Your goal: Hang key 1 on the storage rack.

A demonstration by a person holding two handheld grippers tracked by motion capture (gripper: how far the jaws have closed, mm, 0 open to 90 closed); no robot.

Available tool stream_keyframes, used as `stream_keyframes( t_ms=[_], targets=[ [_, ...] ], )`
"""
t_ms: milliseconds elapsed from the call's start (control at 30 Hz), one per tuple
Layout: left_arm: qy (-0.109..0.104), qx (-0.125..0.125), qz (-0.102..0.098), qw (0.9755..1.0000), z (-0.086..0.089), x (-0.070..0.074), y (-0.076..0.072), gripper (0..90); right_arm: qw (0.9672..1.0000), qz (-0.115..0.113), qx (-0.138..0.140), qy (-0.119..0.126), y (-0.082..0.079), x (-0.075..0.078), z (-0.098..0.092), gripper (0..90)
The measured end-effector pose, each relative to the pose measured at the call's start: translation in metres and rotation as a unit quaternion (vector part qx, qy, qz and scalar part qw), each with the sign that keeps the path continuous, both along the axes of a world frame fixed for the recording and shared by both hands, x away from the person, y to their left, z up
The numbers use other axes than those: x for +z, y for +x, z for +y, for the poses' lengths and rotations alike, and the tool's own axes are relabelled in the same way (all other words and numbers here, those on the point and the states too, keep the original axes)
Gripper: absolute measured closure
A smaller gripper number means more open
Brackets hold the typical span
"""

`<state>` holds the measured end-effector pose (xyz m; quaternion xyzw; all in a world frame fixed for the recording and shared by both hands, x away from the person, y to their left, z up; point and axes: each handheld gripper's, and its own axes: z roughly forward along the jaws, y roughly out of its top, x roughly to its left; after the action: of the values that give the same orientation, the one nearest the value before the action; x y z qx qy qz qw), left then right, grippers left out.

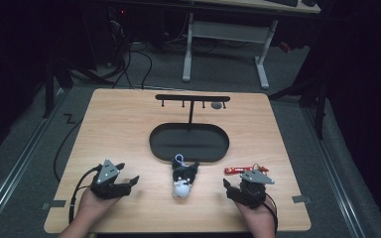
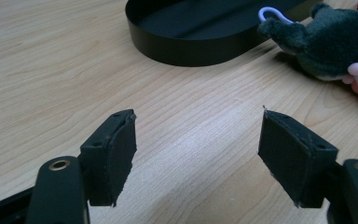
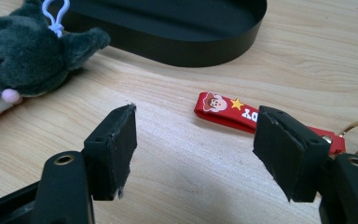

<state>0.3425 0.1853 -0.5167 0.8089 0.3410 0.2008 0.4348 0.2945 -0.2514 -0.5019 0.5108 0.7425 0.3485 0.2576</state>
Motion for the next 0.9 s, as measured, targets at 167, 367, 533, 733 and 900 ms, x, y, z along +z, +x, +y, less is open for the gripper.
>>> stream_keyframes(
  t_ms=[167, 367, 533, 733, 900],
  targets=[
    [0.013, -0.011, -0.007, 0.9998, -0.003, 0.0, 0.0, 27.7, 0.9998, 0.021, 0.004, -0.005, 0.003, 0.0, 0.004, 32.4],
    [0.025, -0.019, -0.014, 0.9994, -0.006, -0.001, 0.001, 27.4, 0.9983, 0.049, -0.001, -0.032, 0.004, 0.0, 0.005, 32.4],
    [0.013, -0.019, -0.017, 0.9996, -0.004, 0.001, 0.001, 27.3, 0.997, 0.072, -0.008, -0.029, 0.005, 0.003, 0.005, 33.7],
    [0.011, -0.029, -0.009, 0.9995, -0.009, 0.002, 0.005, 26.5, 0.9949, 0.093, -0.008, -0.037, 0.005, 0.007, 0.005, 34.6],
    [0.02, -0.034, -0.011, 0.9992, -0.012, 0.0, 0.005, 26.5, 0.9932, 0.111, -0.008, -0.035, 0.005, 0.01, 0.005, 36.1]
  ],
)
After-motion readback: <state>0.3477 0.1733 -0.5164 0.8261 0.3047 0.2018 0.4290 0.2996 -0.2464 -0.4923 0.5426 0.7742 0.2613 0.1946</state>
